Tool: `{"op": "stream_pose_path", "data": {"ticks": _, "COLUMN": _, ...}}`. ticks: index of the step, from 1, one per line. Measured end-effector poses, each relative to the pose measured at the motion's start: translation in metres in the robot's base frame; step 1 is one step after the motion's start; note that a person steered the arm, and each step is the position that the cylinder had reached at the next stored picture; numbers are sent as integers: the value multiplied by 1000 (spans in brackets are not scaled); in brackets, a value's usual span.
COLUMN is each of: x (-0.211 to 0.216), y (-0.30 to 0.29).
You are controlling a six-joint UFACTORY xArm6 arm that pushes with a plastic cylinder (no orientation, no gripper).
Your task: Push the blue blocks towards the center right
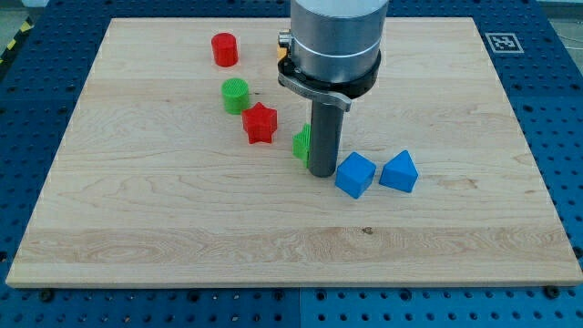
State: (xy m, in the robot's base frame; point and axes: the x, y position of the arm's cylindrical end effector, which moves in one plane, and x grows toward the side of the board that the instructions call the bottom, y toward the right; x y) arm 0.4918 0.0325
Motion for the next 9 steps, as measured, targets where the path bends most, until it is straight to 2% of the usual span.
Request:
{"op": "stream_pose_path", "data": {"ticks": 2, "x": 33, "y": 16}}
{"op": "stream_pose_path", "data": {"ticks": 6, "x": 46, "y": 21}}
{"op": "stream_pose_path", "data": {"ticks": 9, "x": 47, "y": 56}}
